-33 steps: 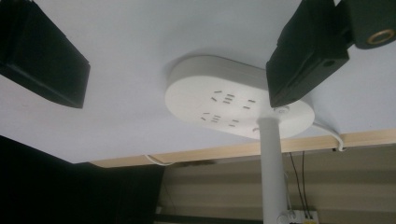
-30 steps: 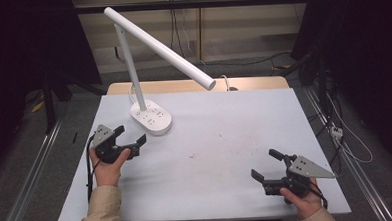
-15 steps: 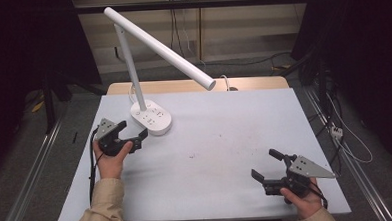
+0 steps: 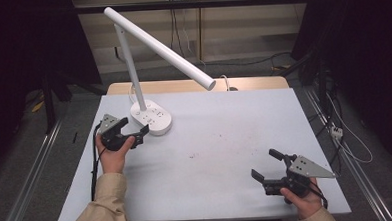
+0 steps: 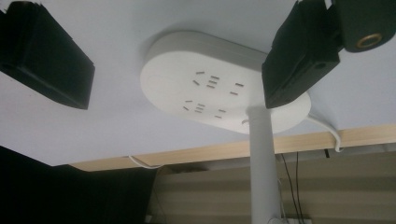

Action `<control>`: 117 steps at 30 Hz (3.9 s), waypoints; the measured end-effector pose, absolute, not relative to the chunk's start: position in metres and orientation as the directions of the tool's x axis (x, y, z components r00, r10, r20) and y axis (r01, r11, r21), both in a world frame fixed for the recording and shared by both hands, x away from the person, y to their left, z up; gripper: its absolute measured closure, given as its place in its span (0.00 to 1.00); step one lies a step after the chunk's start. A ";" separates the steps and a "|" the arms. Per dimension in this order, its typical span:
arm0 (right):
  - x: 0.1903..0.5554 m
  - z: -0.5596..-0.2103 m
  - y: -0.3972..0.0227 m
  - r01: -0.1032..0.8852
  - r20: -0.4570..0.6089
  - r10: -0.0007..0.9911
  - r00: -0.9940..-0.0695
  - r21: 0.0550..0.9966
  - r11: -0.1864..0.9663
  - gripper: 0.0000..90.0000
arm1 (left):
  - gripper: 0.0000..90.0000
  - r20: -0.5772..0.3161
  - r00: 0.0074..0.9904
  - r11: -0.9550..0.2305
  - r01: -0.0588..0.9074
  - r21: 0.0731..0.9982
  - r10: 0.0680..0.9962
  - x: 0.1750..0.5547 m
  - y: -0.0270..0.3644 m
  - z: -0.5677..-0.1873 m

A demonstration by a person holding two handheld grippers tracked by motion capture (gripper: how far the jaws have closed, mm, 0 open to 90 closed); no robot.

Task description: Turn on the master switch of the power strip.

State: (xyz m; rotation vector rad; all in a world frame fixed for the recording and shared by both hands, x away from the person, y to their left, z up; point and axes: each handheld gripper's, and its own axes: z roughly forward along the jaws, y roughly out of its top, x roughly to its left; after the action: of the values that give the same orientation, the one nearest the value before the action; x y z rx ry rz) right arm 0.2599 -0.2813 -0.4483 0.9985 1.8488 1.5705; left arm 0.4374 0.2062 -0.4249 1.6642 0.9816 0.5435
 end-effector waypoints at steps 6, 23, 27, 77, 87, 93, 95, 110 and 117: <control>0.260 -0.448 -0.281 0.204 0.077 0.797 -0.599 0.977 0.059 0.06 | 0.11 -0.131 0.551 -0.077 0.339 0.938 0.824 0.441 0.205 -0.428; 0.260 -0.449 -0.281 0.207 0.077 0.794 -0.603 0.976 0.062 0.06 | 0.11 -0.134 0.534 -0.075 0.351 0.934 0.835 0.456 0.203 -0.426; 0.260 -0.449 -0.281 0.207 0.077 0.794 -0.603 0.976 0.062 0.06 | 0.11 -0.130 0.532 -0.085 0.362 0.928 0.837 0.460 0.203 -0.426; 0.261 -0.448 -0.281 0.205 0.080 0.790 -0.608 0.977 0.058 0.06 | 0.13 -0.141 0.511 -0.083 0.390 0.917 0.848 0.486 0.195 -0.422; 0.261 -0.448 -0.282 0.202 0.081 0.790 -0.607 0.978 0.056 0.06 | 0.17 -0.117 0.528 -0.116 0.388 0.914 0.841 0.491 0.191 -0.418; 0.261 -0.448 -0.282 0.203 0.081 0.790 -0.608 0.978 0.056 0.06 | 0.25 -0.122 0.520 -0.107 0.389 0.915 0.846 0.493 0.193 -0.420; 0.261 -0.448 -0.282 0.202 0.080 0.790 -0.608 0.978 0.056 0.05 | 0.30 -0.119 0.516 -0.108 0.389 0.915 0.848 0.494 0.193 -0.421; 0.260 -0.448 -0.281 0.202 0.080 0.789 -0.609 0.978 0.056 0.05 | 0.59 -0.113 0.488 -0.108 0.402 0.909 0.865 0.500 0.197 -0.428; 0.261 -0.449 -0.282 0.203 0.081 0.790 -0.608 0.978 0.056 0.05 | 0.72 -0.099 0.466 -0.118 0.414 0.903 0.879 0.502 0.202 -0.430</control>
State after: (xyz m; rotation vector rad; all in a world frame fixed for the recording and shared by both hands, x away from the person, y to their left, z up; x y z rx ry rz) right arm 0.2606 -0.2817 -0.4489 0.9902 1.8542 1.5844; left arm 0.5023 0.2024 -0.4296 1.7252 1.1131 0.5882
